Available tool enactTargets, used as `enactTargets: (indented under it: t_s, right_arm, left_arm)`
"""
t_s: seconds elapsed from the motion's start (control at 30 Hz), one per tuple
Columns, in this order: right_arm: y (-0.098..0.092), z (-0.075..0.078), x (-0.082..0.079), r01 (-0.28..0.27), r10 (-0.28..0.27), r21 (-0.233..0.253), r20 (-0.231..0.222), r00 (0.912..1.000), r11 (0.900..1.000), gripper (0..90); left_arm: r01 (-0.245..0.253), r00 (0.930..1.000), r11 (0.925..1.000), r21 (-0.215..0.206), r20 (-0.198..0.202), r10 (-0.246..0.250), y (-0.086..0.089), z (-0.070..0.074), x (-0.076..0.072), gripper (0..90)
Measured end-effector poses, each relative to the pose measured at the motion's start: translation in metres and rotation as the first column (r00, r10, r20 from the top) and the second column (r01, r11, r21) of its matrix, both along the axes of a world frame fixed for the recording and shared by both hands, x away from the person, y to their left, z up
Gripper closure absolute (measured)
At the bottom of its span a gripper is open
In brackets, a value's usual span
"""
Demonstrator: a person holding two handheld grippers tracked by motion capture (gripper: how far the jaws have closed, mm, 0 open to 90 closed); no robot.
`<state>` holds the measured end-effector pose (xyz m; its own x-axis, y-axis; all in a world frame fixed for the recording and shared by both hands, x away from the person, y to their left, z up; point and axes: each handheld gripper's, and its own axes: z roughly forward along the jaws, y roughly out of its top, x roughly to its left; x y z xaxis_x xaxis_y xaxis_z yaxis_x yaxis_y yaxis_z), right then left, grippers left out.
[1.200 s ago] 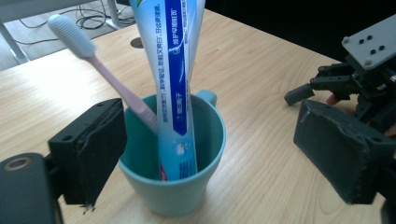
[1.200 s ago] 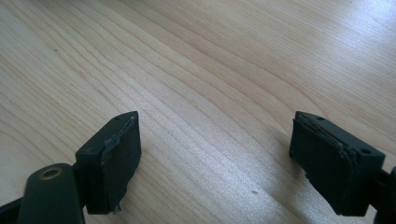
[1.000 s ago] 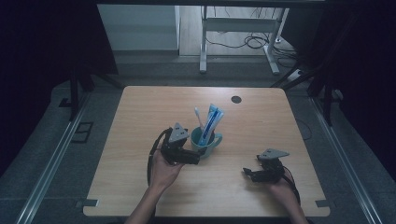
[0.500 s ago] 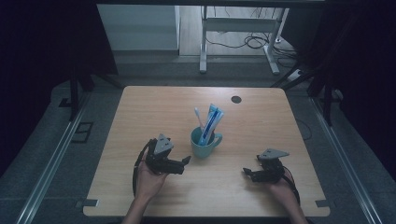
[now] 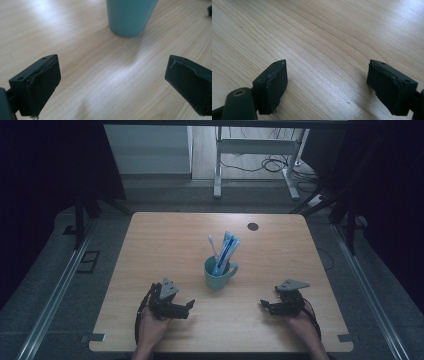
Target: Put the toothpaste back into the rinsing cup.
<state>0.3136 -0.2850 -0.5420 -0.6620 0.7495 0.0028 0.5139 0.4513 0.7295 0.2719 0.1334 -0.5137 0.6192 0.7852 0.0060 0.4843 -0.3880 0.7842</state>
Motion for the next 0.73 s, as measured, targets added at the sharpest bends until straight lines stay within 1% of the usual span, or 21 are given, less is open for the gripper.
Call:
enactTargets:
  t_s: [0.1, 0.2, 0.33, 0.43, 0.47, 0.73]
  right_arm:
    - [0.0, 0.0, 0.0, 0.0, 0.0, 0.0, 0.0, 1.0, 1.0, 16.7]
    - [0.0, 0.0, 0.0, 0.0, 0.0, 0.0, 0.0, 1.0, 1.0, 16.7]
    - [0.0, 0.0, 0.0, 0.001, -0.001, 0.0, 0.001, 1.0, 1.0, 16.7]
    - [0.0, 0.0, 0.0, 0.0, 0.0, 0.001, 0.001, 1.0, 1.0, 16.7]
    - [0.0, 0.0, 0.0, 0.0, 0.0, 0.001, 0.001, 1.0, 1.0, 16.8]
    - [0.0, 0.0, 0.0, 0.001, -0.001, 0.001, 0.001, 1.0, 1.0, 16.8]
  left_arm:
    - [-0.006, 0.9998, 0.9999, 0.012, -0.021, 0.006, 0.002, -0.008, -0.002, 0.5]
    - [-0.008, 0.9989, 0.9991, 0.04, -0.046, 0.01, 0.003, -0.015, -0.003, 0.0]
    - [-0.006, 0.9967, 0.9983, 0.058, -0.08, 0.01, 0.003, -0.022, -0.003, 0.0]
    - [-0.005, 0.9917, 0.9953, 0.096, -0.127, 0.017, 0.001, -0.031, -0.002, 0.0]
    - [-0.002, 0.9876, 0.9967, 0.081, -0.156, 0.014, 0.002, -0.031, 0.0, 0.1]
    - [-0.006, 0.9873, 0.9966, 0.082, -0.158, 0.019, 0.002, -0.032, -0.001, 0.0]
